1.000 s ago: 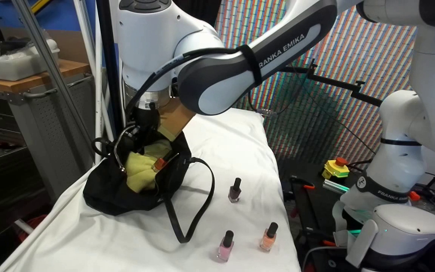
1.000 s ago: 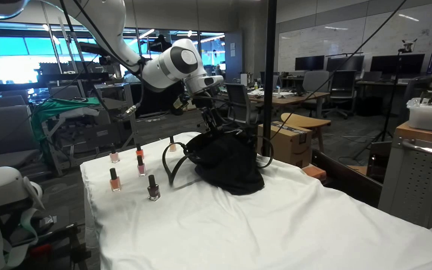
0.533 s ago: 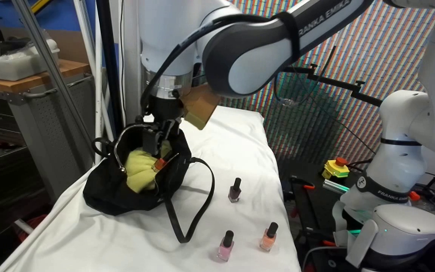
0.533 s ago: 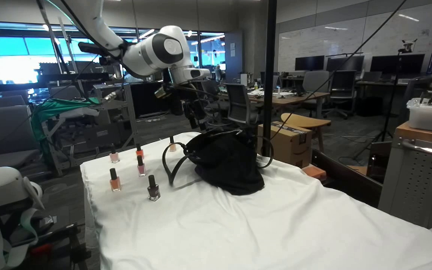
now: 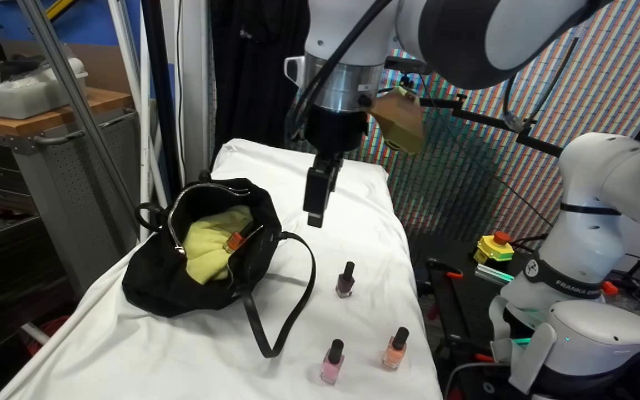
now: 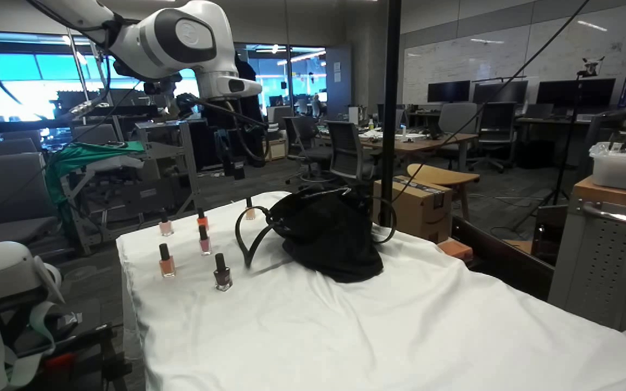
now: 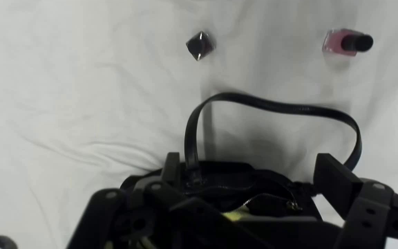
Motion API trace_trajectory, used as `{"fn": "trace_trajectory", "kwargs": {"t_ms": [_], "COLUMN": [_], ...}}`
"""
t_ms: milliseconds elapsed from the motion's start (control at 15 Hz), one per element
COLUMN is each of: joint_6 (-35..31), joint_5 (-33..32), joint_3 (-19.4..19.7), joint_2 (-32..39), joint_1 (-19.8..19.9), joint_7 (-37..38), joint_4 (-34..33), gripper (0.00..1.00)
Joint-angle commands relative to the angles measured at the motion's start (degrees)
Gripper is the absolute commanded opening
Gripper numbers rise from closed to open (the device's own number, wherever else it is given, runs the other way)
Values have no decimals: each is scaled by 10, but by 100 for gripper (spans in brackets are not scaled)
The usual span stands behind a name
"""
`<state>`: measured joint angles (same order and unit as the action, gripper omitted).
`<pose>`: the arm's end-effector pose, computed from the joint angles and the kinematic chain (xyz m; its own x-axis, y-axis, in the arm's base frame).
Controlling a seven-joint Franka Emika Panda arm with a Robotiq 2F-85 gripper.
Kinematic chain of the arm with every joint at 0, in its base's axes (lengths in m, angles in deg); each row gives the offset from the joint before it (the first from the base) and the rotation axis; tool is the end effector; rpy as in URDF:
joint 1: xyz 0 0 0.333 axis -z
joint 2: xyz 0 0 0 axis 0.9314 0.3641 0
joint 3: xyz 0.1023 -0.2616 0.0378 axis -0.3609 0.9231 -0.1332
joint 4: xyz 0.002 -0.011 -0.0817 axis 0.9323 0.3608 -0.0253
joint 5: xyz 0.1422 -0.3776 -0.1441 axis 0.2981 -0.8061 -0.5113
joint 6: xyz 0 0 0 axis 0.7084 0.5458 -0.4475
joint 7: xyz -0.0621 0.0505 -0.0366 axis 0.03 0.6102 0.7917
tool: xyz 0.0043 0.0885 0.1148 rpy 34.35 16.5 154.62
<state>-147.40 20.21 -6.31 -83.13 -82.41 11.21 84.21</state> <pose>0.5380 0.1668 0.3189 0.9984 -0.0490 0.0284 -0.0526 -0.9883 0.1433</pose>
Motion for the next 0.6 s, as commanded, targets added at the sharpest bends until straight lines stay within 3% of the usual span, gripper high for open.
{"fn": "trace_trajectory", "kwargs": {"t_ms": [0,533], "joint_6": [-9,-35], "joint_5": [20,16], "joint_3": [-14,-4], "joint_2": [-80,-97], "joint_1": [23,46], "joint_7": [-76,-291], "joint_4": [102,210], "gripper": [100,100]}}
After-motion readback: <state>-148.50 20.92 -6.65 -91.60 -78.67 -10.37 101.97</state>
